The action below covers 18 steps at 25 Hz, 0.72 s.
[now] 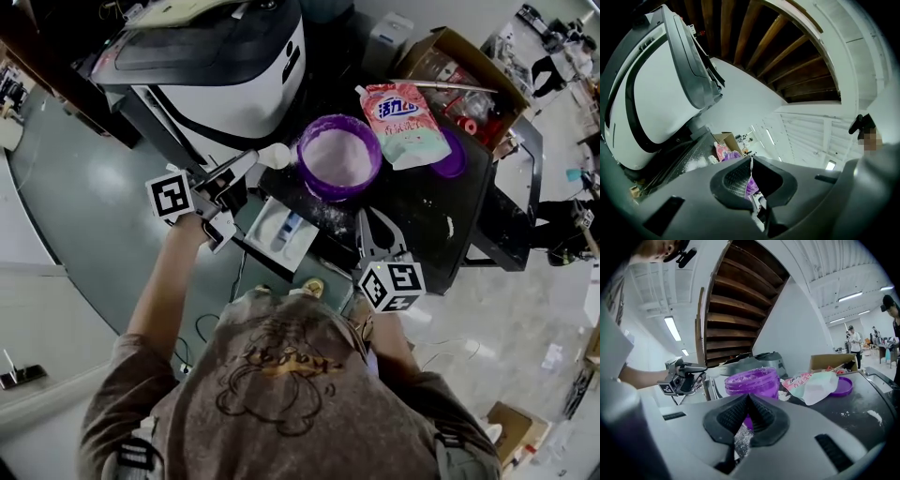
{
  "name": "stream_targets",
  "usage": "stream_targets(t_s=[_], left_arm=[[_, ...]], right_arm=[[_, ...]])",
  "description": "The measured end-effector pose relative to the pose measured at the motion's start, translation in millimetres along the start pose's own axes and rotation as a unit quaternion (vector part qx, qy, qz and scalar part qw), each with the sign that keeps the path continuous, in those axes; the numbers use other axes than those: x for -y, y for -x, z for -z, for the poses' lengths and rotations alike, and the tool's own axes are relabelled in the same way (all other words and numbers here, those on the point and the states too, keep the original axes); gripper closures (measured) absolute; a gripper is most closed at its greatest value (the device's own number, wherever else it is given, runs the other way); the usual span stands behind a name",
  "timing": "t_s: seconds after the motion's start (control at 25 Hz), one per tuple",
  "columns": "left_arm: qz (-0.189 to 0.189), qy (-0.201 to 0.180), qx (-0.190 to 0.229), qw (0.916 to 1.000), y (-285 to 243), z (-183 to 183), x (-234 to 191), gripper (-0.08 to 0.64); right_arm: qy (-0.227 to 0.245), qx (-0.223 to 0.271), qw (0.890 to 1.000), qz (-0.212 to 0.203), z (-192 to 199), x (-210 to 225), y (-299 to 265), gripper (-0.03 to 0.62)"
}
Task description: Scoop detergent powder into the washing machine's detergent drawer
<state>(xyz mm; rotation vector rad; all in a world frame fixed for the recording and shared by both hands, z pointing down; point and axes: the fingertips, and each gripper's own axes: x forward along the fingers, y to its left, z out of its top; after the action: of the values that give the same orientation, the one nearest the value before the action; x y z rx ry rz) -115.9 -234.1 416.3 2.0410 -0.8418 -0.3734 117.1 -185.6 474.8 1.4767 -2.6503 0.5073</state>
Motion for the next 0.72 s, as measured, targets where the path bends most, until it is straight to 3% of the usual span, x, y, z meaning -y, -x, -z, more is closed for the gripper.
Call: stream_targets(t_s=[0.36,0.72], left_arm=[[0.025,0.009,-0.002,0.9996,28.4,15.3,-1.7,0.537],[0.037,-0.008,-0.024,0.9990,38.4,39.4,-6.1,0.537]], right_arm=[[-0.006,-0.007,1.000,0.009,7.6,-36.1,-0.9,0.591],[-0.013,-0.006,0.999,0.032,21.1,-50.2,9.6,0.591]])
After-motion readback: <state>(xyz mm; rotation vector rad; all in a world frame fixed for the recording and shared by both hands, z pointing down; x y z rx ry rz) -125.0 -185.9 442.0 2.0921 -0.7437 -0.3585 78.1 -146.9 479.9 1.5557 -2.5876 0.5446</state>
